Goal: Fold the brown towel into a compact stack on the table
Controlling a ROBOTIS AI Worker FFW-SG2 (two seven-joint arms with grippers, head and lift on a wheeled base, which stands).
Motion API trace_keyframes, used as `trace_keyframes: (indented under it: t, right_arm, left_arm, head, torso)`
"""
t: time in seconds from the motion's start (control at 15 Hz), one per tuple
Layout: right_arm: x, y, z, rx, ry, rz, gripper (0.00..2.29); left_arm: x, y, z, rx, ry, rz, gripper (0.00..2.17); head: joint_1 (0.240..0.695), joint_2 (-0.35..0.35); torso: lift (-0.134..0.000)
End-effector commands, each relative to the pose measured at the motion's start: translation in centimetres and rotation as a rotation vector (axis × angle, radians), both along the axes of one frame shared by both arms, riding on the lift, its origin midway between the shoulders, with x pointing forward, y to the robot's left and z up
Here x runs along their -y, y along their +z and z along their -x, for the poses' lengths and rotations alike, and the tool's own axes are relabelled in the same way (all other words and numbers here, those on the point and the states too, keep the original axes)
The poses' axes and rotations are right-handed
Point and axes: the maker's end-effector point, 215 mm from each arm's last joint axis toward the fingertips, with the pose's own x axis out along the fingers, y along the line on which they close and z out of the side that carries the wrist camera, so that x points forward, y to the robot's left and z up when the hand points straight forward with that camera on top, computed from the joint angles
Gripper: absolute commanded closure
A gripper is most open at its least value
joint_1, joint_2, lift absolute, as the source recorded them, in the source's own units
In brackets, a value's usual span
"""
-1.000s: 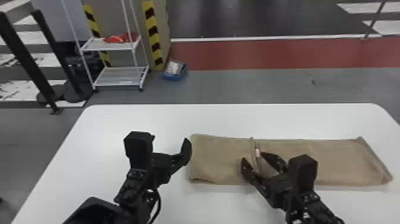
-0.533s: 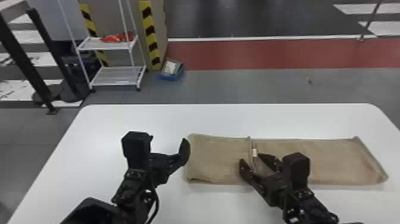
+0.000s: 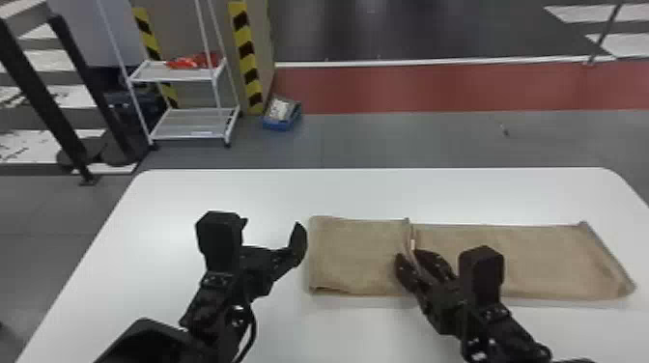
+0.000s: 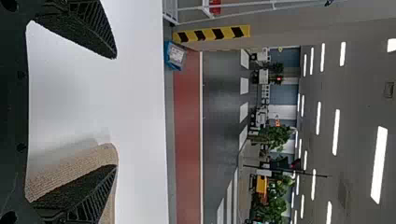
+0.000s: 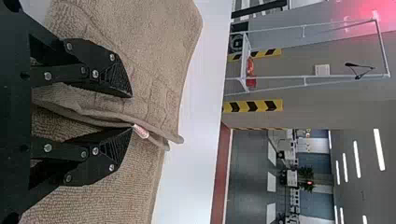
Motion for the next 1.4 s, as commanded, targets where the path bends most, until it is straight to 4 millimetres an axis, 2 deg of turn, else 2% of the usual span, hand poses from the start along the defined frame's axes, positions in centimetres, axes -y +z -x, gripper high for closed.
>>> trace_keyframes:
  t: [0.0, 0.07, 0.2, 0.47, 0.53, 0.67, 0.8, 0.87, 0.93, 1.0, 1.07, 1.13, 1.33]
  right_arm:
    - [0.0, 0.0, 0.0, -0.008, -0.002, -0.005, 1.22]
    - [0.1, 0.0, 0.0, -0.010, -0.004, -0.009, 1.32]
    - [-0.2, 1.2, 0.1, 0.011, -0.002, -0.026, 1.32]
    - [-0.9, 8.2, 0.8, 0.072, 0.003, -0.136, 1.32]
    - [-0.1, 10.1, 1.0, 0.093, -0.009, -0.149, 1.32]
    - [3.7, 12.0, 1.5, 0.116, -0.072, -0.156, 1.32]
    - [10.5, 11.8, 1.6, 0.098, -0.189, -0.201, 1.32]
    - [14.6, 11.1, 1.7, 0.080, -0.254, -0.204, 1.32]
    - [17.7, 9.3, 1.9, 0.056, -0.306, -0.187, 1.32]
    - [19.0, 7.4, 1.8, 0.024, -0.326, -0.176, 1.32]
    - [19.3, 5.4, 1.5, -0.008, -0.324, -0.173, 1.32]
    - [19.2, 4.8, 1.2, -0.011, -0.314, -0.176, 1.32]
    - [18.4, 5.9, 0.8, 0.009, -0.289, -0.186, 1.32]
  left_arm:
    - [-0.1, 0.0, -0.1, -0.001, 0.001, -0.001, 0.04]
    - [0.0, 0.1, -0.1, 0.001, -0.001, 0.000, 0.04]
    - [0.0, 0.0, -0.1, -0.002, -0.001, 0.000, 0.04]
    - [0.3, 0.0, -0.1, -0.004, -0.002, 0.001, 0.04]
    - [0.3, 0.0, 0.0, -0.005, -0.002, 0.003, 0.04]
    - [0.4, 0.3, 0.1, -0.002, -0.004, 0.003, 0.04]
    - [0.6, 0.2, 0.3, -0.005, -0.007, 0.004, 0.04]
    - [0.9, 0.1, 0.3, -0.008, -0.008, 0.008, 0.04]
    - [1.1, 0.0, 0.4, -0.010, -0.011, 0.010, 0.04]
    - [1.3, -0.2, 0.4, -0.013, -0.013, 0.012, 0.04]
    - [1.6, -0.4, 0.5, -0.017, -0.016, 0.013, 0.04]
    - [1.8, -0.4, 0.6, -0.017, -0.020, 0.011, 0.04]
    - [1.8, -0.5, 0.6, -0.020, -0.019, 0.007, 0.04]
  head:
    - [0.695, 0.080]
    - [0.695, 0.081]
    - [0.695, 0.079]
    - [0.695, 0.083]
    - [0.695, 0.087]
    - [0.695, 0.082]
    - [0.695, 0.057]
    - [0.695, 0.004]
    - [0.695, -0.025]
    - [0.695, -0.061]
    - [0.695, -0.095]
    - [0.695, -0.119]
    - [0.695, -0.145]
  torso:
    - [-0.125]
    - [-0.125]
    - [-0.125]
    - [-0.125]
    - [-0.125]
    - [-0.125]
    - [-0.125]
    - [-0.125]
    - [-0.125]
    - [-0.125]
    - [-0.125]
    - [-0.125]
    - [-0.125]
